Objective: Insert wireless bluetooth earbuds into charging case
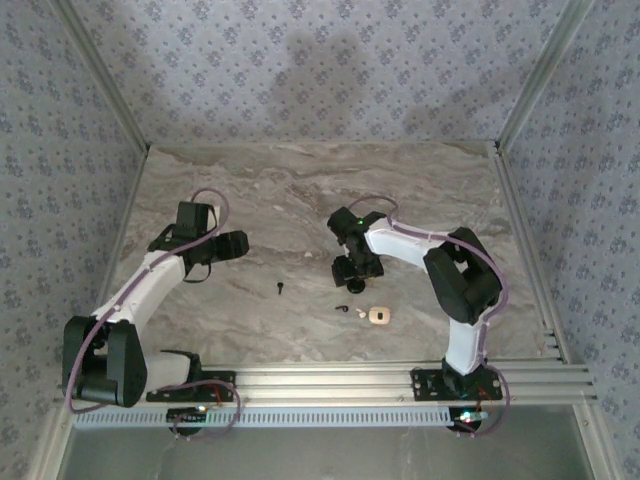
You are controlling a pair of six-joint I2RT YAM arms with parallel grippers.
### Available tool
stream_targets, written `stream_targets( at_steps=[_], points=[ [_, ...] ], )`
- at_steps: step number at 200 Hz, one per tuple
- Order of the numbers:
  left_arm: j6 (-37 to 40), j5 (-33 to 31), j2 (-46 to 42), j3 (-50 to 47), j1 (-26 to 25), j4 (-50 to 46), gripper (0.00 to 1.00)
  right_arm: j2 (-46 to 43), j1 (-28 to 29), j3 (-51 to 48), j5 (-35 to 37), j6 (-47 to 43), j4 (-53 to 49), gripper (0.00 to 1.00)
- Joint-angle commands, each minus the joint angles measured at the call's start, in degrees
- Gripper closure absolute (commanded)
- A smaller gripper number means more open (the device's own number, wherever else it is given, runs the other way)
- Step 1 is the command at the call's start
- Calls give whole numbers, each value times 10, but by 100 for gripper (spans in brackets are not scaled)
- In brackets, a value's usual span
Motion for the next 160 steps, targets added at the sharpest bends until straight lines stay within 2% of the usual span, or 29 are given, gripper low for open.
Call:
stream_targets(
  at_steps=[1,56,160],
  points=[
    [6,12,-2,1,3,-6,26,10,6,4,-2,13,-20,28],
    [7,12,-4,3,4,-10,26,18,12,1,6,22,-30,31],
    [6,15,-1,5,4,-10,29,-19,17,-41,12,30,-8,50]
  ],
)
